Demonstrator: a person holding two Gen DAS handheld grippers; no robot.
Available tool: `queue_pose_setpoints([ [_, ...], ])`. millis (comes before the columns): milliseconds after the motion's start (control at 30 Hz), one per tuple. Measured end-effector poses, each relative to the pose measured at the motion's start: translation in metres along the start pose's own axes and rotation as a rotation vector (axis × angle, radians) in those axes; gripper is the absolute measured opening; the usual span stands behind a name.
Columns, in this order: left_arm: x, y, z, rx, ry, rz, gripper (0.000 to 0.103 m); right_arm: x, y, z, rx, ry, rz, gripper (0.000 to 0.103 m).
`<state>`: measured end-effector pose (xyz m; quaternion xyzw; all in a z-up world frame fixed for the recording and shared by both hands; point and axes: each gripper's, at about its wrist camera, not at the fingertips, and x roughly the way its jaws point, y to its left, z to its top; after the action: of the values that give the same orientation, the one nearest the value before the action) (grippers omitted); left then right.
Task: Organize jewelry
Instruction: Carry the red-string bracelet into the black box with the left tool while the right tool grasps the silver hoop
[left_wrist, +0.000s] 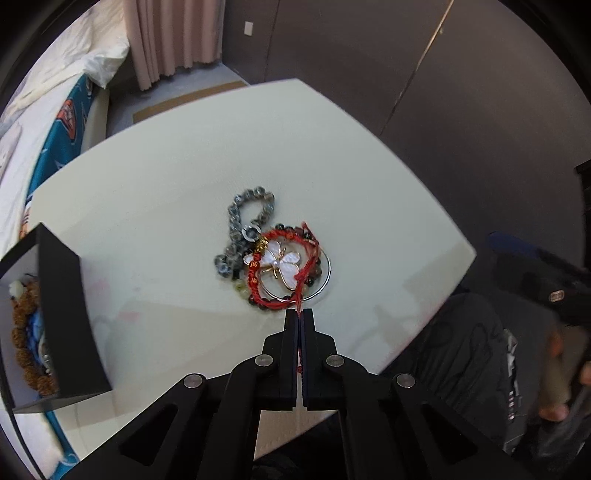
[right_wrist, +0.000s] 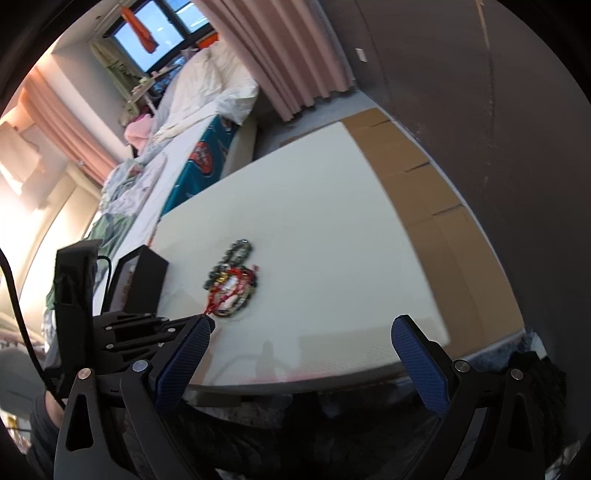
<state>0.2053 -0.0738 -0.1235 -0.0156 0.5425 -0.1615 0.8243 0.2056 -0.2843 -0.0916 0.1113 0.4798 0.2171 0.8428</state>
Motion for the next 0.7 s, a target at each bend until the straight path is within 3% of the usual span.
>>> queue_pose_setpoints([
  [333,-0.059,0.029,-0.001,-0.086,-0.134,-0.011,0.0,0.02,0.015,-0.001,0.008,0.036,0.048,0.098],
  [467,-0.077,0.037,0.001,-0.106,-0.181,-0.022,0.0,0.024,0.021,0.003,0.02,0.058,0.071,0.077],
  [567,-0.086,0.042,0.004,-0.114,-0.21,-0.036,0.0,0.034,0.023,0.006,0.049,0.079,0.079,0.071],
  [700,-0.096,0.048,0.003,-0.119,-0.24,-0.031,0.0,0.056,0.025,0.009,0.09,0.131,0.123,0.054],
])
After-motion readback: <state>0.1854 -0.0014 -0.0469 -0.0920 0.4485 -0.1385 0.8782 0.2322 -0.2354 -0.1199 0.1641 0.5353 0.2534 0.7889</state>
